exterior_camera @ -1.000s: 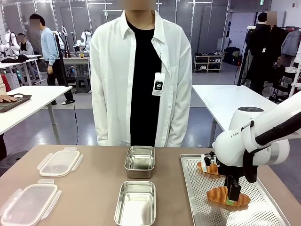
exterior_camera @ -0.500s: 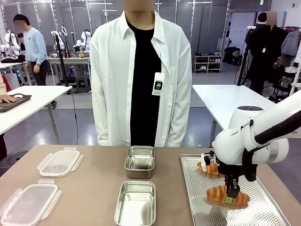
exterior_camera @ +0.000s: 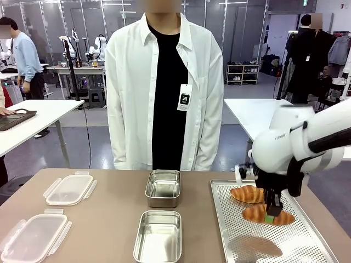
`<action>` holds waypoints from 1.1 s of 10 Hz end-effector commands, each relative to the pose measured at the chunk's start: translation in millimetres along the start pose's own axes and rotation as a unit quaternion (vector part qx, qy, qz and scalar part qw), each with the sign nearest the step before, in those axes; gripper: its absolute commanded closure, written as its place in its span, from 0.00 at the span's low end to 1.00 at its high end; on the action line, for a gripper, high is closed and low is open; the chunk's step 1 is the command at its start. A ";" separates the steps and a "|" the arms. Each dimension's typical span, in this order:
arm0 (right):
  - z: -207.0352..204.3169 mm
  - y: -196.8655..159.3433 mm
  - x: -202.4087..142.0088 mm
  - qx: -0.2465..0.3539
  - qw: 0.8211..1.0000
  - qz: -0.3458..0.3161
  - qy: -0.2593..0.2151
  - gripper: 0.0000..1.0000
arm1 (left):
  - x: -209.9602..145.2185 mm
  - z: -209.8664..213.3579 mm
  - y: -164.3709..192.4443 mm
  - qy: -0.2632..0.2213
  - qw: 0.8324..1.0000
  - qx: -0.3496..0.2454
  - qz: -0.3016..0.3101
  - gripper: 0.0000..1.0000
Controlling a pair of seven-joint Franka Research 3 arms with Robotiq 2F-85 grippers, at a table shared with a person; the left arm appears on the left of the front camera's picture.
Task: Place the bread into the airtight container.
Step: Pick up a Butter Roll and place it into an empty Airtight Container.
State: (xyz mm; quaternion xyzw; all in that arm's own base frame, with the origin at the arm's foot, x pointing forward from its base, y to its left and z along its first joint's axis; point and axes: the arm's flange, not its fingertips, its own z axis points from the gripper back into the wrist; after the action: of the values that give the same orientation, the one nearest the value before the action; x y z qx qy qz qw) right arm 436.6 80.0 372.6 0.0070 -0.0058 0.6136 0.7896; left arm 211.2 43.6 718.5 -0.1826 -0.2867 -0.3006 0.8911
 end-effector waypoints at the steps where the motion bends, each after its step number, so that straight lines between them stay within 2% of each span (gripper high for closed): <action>1: 52.6 18.2 16.6 -0.014 1.000 -0.003 0.000 0.58 | 1.5 0.8 0.5 0.002 1.000 0.004 -0.006 0.00; 3: 85.2 41.1 50.5 -0.023 1.000 0.002 -0.001 0.58 | 1.5 0.8 0.5 0.002 1.000 0.004 -0.006 0.00; 6: 98.8 82.2 123.5 -0.043 0.999 0.002 0.007 0.58 | 1.5 0.8 0.5 0.002 1.000 0.004 -0.006 0.00; 9: 88.1 127.8 200.1 -0.042 0.999 0.011 0.011 0.58 | 1.5 0.8 0.5 0.002 1.000 0.004 -0.006 0.00; 11: 74.6 138.8 236.5 -0.053 0.998 0.007 0.019 0.58 | 1.5 0.8 0.5 0.002 1.000 0.004 -0.006 0.00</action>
State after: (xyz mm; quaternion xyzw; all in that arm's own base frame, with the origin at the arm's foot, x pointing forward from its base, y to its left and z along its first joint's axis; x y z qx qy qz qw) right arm 345.3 330.8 454.6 -0.0311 -0.0200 0.6328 0.7735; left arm 211.2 43.6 718.7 -0.1825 -0.2868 -0.3006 0.8911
